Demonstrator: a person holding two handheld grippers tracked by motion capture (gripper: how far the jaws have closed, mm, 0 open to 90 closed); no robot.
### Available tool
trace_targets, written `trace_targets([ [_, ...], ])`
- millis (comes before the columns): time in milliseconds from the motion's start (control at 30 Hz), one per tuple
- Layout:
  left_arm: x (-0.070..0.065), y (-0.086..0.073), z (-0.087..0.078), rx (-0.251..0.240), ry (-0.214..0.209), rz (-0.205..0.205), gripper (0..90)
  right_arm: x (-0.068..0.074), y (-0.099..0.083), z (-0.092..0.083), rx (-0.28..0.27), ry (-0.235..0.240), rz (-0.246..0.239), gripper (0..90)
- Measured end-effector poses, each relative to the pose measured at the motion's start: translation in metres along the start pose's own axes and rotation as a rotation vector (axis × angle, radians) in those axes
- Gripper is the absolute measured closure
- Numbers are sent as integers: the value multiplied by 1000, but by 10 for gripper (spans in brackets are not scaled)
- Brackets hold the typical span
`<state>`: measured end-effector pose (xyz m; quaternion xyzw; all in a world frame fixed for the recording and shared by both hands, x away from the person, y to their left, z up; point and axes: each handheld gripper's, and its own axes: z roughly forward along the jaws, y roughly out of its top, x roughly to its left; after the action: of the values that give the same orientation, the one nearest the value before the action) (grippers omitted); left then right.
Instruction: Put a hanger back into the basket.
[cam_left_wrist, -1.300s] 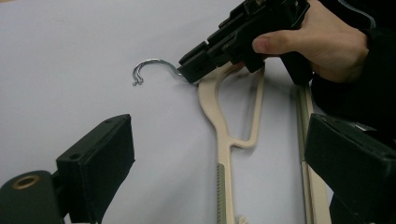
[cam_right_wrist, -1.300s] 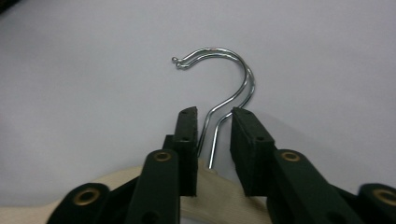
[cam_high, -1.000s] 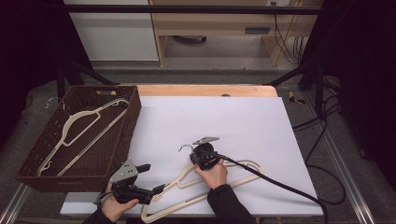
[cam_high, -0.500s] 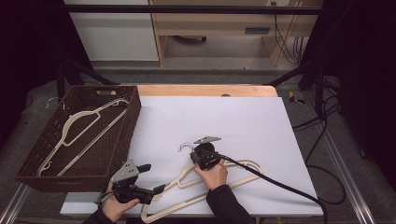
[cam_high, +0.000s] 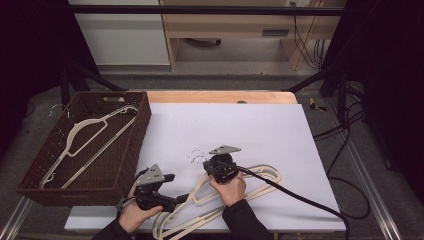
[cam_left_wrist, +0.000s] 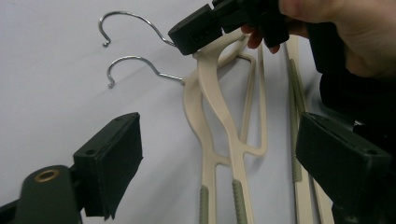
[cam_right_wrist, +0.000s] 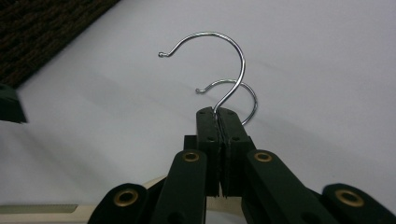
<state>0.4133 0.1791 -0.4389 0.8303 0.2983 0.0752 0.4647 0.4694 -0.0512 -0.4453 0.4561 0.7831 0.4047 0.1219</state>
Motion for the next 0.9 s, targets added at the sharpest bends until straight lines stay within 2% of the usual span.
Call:
trace_targets([
  [233, -3, 17, 22, 48, -40, 8, 218, 4, 2, -11, -31, 17, -16, 893],
  [333, -1, 20, 35, 73, -57, -17, 272, 6, 2, -14, -37, 22, -10, 893],
  [433, 3, 20, 46, 95, -60, -31, 328, 6, 2, -15, -45, 23, -25, 893],
  [667, 5, 22, 53, 117, -74, -29, 463, 8, 2, -20, -59, 31, -28, 893],
  [833, 6, 23, 59, 139, -110, -40, 555, 9, 2, -23, -74, 40, -44, 893],
  [867, 5, 23, 60, 141, -121, -50, 580, 10, 2, -24, -76, 37, -35, 893],
  [900, 5, 23, 61, 146, -132, -53, 600, 10, 2, -24, -78, 45, -48, 893],
])
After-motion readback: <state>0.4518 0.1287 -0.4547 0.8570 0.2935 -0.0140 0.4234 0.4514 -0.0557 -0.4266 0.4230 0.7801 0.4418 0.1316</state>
